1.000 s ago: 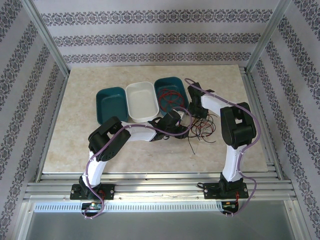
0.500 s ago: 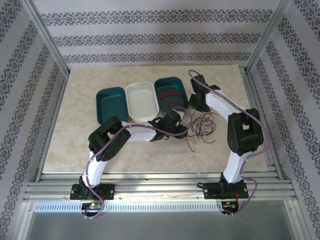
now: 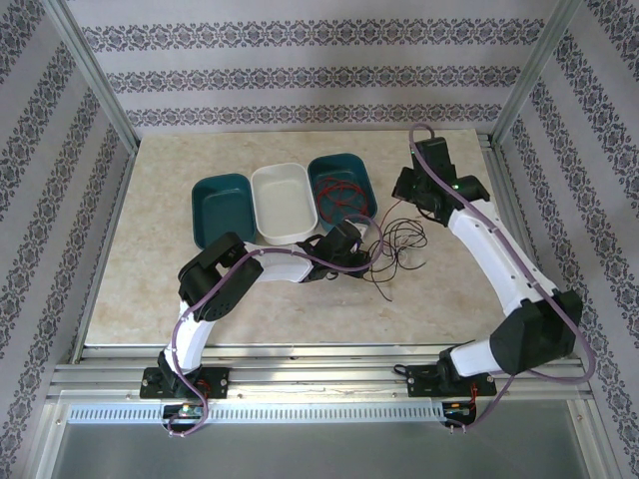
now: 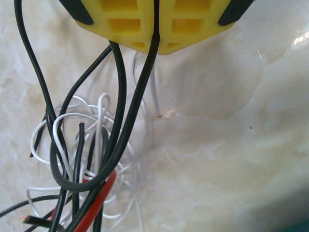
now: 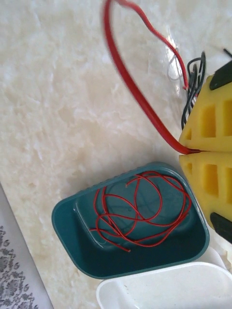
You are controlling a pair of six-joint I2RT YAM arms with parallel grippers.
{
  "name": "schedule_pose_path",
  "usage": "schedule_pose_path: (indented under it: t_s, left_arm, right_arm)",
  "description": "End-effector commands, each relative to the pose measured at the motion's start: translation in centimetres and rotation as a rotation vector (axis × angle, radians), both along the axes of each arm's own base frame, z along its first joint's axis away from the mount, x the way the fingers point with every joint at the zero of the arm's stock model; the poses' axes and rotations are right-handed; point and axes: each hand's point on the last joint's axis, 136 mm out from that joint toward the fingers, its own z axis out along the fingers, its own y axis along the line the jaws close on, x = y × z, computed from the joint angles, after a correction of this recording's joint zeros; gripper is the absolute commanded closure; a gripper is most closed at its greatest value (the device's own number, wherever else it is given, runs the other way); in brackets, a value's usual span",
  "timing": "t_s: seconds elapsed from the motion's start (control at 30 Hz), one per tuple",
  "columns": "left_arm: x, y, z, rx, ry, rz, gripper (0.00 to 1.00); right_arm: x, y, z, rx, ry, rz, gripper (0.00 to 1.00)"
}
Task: Untangle the cables
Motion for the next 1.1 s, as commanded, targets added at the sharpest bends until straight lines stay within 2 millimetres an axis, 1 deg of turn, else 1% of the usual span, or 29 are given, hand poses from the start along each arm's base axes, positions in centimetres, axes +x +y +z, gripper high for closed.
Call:
schedule_pose_path:
  t_s: [0.0, 0.3, 0.53, 0.73, 0.87, 0.9, 0.93, 1.03, 1.07]
  left_arm:
    - [-0.3, -0.8, -0.3, -0.016, -0.002, -0.007, 0.96]
    - [-0.5, -0.7, -0.3, -0.023, 0.006, -0.005, 1.0]
    - [-0.6, -0.6, -0.5, -0.019, 0.012, -0.004, 1.0]
    - [-0.7, -0.9, -0.7, -0.025, 0.025, -0.013, 1.0]
    - [-0.8, -1.1, -0.5, -0.032, 0.025, -0.018, 1.0]
    - [-0.8, -1.2, -0.2, -0.036, 0.024, -0.018, 0.98]
    - [-0.7, -1.2, 0.0, -0.043, 0.02, -0.017, 0.94]
    - [-0.6, -1.1, 1.5, -0.077, -0.004, -0.006, 0.76]
    - [-0.6, -1.0, 2.2, -0.088, -0.016, -0.002, 0.68]
  right_arm:
    - [-1.1, -1.4, 3.0, -0.072, -0.057, -0.006, 1.0]
    - [-2.9, -3.5, 8.9, -0.14, -0.165, -0.034, 1.0]
    - [-4.6, -4.9, 14.3, -0.187, -0.27, -0.055, 1.0]
    - [-5.8, -5.9, 17.4, -0.219, -0.325, -0.072, 1.0]
    - [-6.5, -5.5, 18.6, -0.194, -0.348, -0.049, 1.0]
    - [-6.6, -5.2, 18.8, -0.183, -0.352, -0.037, 1.0]
    - [-6.7, -4.8, 18.9, -0.166, -0.354, -0.02, 1.0]
    - [-6.4, -3.4, 18.4, -0.12, -0.344, 0.031, 1.0]
    - [-6.2, -2.9, 18.2, -0.106, -0.343, 0.051, 1.0]
